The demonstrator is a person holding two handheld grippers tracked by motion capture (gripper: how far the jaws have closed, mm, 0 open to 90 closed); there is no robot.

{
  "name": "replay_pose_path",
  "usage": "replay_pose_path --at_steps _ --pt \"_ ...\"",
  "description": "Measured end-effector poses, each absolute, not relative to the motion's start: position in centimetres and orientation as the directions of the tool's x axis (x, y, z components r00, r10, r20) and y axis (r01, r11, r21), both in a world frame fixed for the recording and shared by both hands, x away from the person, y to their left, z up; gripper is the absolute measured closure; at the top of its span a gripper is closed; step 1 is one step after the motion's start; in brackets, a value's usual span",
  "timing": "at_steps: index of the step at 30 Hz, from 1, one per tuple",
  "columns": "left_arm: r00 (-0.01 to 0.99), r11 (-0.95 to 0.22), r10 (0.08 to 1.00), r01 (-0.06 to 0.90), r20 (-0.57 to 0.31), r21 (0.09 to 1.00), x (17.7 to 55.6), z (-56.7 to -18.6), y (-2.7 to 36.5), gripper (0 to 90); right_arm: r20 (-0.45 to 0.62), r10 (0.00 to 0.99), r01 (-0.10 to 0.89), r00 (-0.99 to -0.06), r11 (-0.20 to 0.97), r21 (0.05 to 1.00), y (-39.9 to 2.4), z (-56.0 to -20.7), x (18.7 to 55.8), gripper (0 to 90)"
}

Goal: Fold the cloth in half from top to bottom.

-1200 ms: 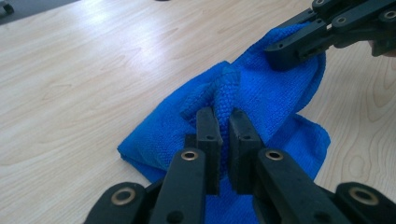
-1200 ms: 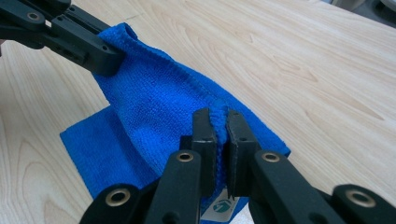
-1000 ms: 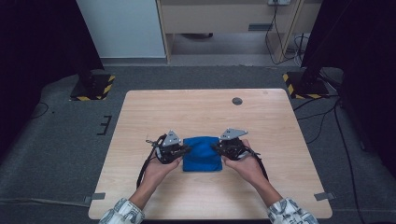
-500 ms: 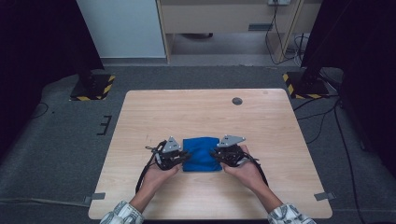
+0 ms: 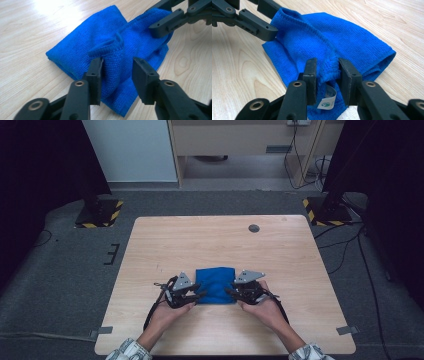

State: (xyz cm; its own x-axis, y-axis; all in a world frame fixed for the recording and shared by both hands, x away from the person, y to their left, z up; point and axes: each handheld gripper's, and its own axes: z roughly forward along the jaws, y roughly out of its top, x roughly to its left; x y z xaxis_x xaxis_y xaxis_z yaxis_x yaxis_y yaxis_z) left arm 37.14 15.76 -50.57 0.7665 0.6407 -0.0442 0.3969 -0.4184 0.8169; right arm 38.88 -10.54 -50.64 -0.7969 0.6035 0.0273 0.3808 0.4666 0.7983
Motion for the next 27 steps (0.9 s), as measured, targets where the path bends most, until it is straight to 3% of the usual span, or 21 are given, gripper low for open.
replay_pose_path --at_steps 17,27 --pt "0.781 -0.439 0.623 0.392 -0.040 0.808 35.0 -50.5 16.2 57.4 0.021 0.571 0.361 -0.821 0.489 0.794 -10.8 -50.5 36.7 65.5" --pt "0.787 -0.455 0.616 0.394 -0.037 0.798 34.7 -50.8 16.2 56.7 0.062 0.574 0.384 -0.817 0.461 0.800 -11.1 -50.2 36.3 46.4"
